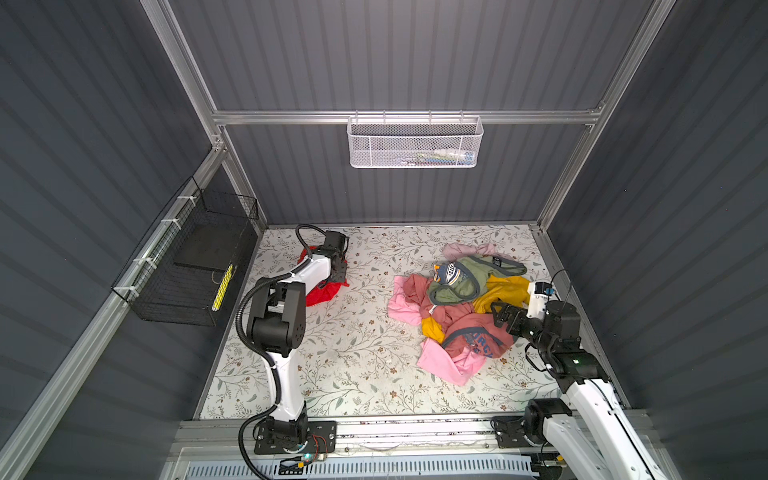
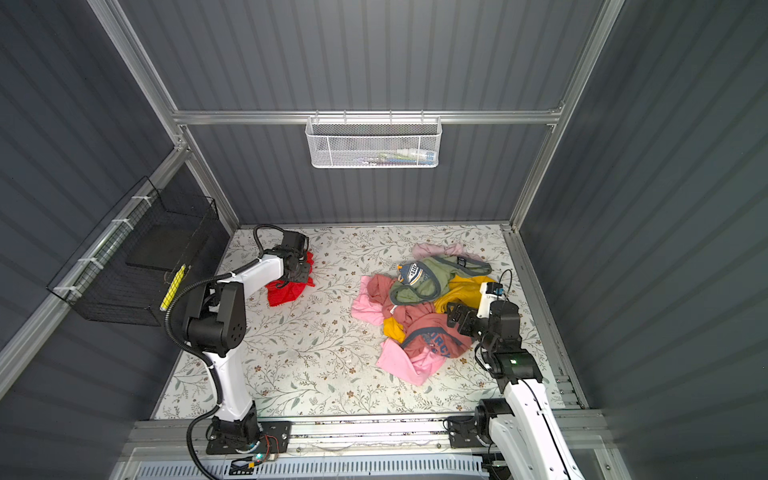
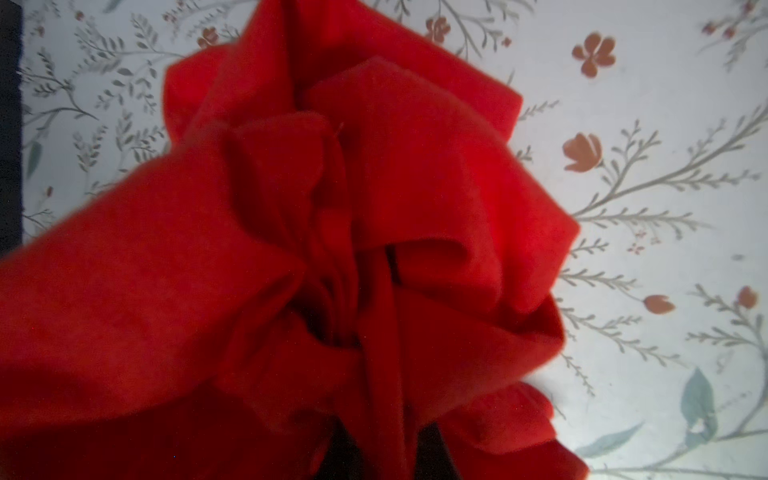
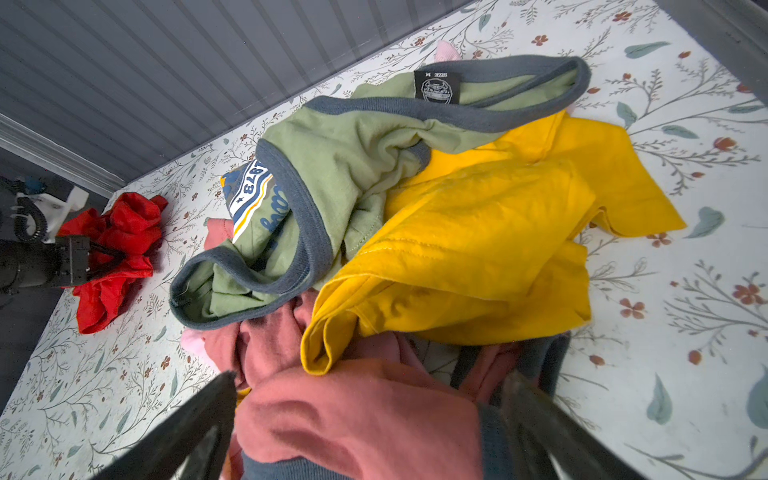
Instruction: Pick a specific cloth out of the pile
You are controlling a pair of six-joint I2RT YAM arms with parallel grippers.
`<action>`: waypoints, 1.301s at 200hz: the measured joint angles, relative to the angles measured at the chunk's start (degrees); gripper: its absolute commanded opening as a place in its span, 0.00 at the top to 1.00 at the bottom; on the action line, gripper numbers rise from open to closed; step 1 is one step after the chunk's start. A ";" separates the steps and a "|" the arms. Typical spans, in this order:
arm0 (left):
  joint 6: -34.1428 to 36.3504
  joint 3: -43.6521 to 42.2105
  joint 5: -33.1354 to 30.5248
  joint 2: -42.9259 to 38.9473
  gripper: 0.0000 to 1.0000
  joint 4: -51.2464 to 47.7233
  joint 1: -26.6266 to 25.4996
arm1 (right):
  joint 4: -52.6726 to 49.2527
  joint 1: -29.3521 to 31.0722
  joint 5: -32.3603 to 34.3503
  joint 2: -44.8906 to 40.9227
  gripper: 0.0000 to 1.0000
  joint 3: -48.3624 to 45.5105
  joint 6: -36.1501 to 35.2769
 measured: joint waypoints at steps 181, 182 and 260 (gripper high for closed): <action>-3.93 -17.25 6.71 -17.57 0.00 11.28 -0.63 | 1.01 0.00 4.61 1.97 0.01 1.66 -3.91; -4.02 -17.51 6.69 -17.86 0.00 11.61 -0.68 | 1.03 0.00 4.66 1.97 0.01 1.66 -3.93; -5.22 -33.94 -0.94 -32.35 0.00 26.53 -7.65 | 13.22 0.00 11.96 3.23 0.01 -0.46 -10.75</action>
